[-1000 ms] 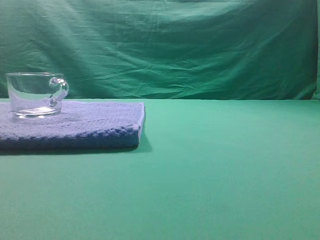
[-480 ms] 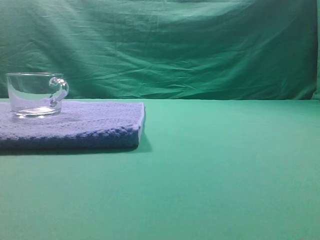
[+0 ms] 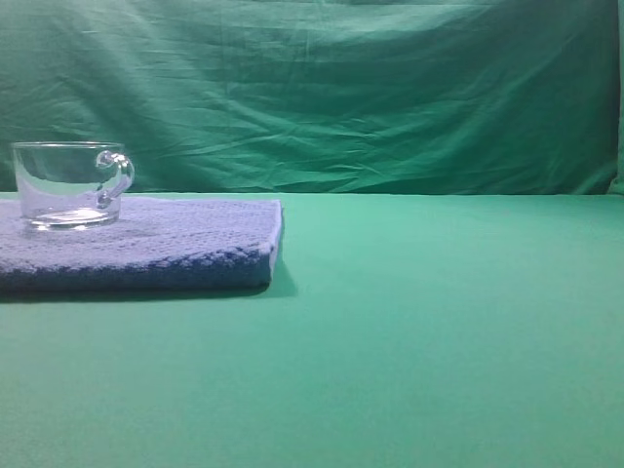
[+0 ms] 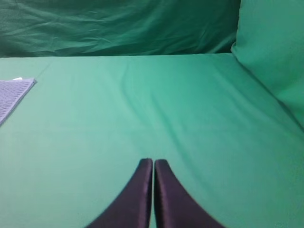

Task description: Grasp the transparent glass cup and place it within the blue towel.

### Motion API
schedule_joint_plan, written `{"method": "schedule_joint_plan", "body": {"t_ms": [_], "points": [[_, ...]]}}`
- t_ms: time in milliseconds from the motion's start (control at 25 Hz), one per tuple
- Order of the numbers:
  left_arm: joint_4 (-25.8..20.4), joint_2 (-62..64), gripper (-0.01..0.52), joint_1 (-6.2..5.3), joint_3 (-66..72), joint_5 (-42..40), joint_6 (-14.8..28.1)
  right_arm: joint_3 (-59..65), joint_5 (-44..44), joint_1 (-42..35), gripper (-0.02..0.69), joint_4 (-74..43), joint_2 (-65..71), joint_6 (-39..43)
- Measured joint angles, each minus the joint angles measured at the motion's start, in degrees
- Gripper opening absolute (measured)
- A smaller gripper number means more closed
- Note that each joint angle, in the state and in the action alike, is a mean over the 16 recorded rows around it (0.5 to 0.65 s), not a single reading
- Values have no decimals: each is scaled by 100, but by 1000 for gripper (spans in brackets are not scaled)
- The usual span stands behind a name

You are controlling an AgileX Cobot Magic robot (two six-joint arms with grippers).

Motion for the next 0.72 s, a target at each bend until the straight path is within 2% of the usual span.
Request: {"method": "schedule_joint_plan", "body": {"t_ms": [720], "points": [[0,0,0,0,0,0,0,147,-97,0,0,0,-26,-108]]}}
